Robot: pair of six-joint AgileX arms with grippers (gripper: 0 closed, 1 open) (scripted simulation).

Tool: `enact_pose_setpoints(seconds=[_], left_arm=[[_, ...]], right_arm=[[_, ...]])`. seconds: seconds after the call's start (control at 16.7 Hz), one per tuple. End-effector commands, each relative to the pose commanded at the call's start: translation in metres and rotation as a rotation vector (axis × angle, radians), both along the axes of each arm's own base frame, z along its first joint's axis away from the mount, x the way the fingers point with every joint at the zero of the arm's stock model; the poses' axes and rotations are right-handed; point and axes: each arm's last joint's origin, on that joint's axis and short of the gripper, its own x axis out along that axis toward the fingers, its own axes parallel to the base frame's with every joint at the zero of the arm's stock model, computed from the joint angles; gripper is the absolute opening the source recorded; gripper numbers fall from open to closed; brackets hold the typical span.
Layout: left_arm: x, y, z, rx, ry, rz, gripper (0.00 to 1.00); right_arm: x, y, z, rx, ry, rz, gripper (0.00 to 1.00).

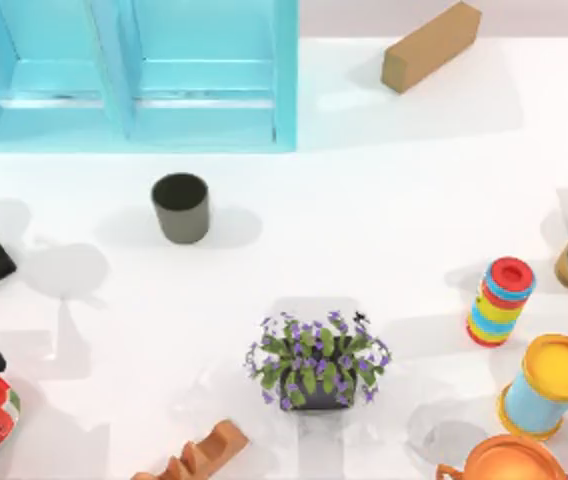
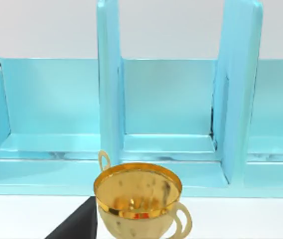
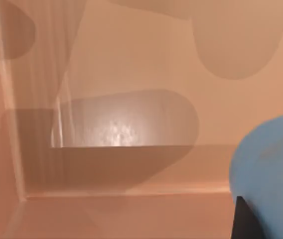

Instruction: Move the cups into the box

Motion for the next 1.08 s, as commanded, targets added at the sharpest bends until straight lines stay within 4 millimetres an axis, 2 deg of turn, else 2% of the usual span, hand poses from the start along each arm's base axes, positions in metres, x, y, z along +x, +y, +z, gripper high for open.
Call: enact_pose_setpoints(seconds=[0.72, 1.08], left_arm=[[0.0, 0.0, 0.0, 0.0, 0.0, 0.0, 1.0], [0.0, 0.0, 0.0, 0.0, 0.0, 0.0, 1.0]], right_arm=[[0.0, 0.0, 0.0, 0.0, 0.0, 0.0, 0.98], [0.0, 0.0, 0.0, 0.0, 0.0, 0.0, 1.0]])
